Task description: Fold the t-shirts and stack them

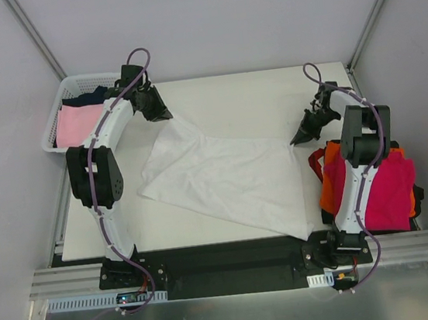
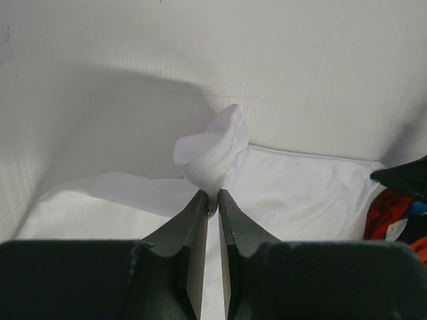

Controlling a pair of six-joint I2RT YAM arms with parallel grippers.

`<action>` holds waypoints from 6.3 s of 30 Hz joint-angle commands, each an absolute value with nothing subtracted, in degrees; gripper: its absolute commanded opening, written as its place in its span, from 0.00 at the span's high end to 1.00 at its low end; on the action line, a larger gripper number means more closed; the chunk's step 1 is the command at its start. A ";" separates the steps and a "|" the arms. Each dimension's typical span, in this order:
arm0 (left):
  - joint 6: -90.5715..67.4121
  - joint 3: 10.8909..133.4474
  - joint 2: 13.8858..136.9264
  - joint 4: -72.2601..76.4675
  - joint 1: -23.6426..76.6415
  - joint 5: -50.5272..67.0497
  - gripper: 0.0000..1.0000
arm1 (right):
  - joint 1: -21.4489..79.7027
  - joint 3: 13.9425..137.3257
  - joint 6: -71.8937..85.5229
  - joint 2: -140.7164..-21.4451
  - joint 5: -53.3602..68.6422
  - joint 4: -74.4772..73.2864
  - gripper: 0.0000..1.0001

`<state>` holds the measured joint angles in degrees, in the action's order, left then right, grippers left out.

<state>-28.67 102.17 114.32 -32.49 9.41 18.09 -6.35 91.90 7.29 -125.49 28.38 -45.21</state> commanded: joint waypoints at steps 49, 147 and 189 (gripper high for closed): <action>-23.38 100.02 99.67 -36.21 11.16 16.61 0.84 | -4.66 113.02 13.44 -126.46 31.64 -47.64 0.99; -27.77 63.46 81.47 -39.11 18.37 20.83 0.77 | -5.80 109.13 23.28 -131.91 29.09 -27.60 0.97; -33.23 50.89 89.20 -30.42 8.53 12.30 0.66 | 17.05 58.88 20.13 -89.65 29.97 -29.27 0.23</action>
<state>-33.45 50.48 86.98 -35.66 9.26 10.37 15.33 57.19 19.14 -92.25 30.65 -28.86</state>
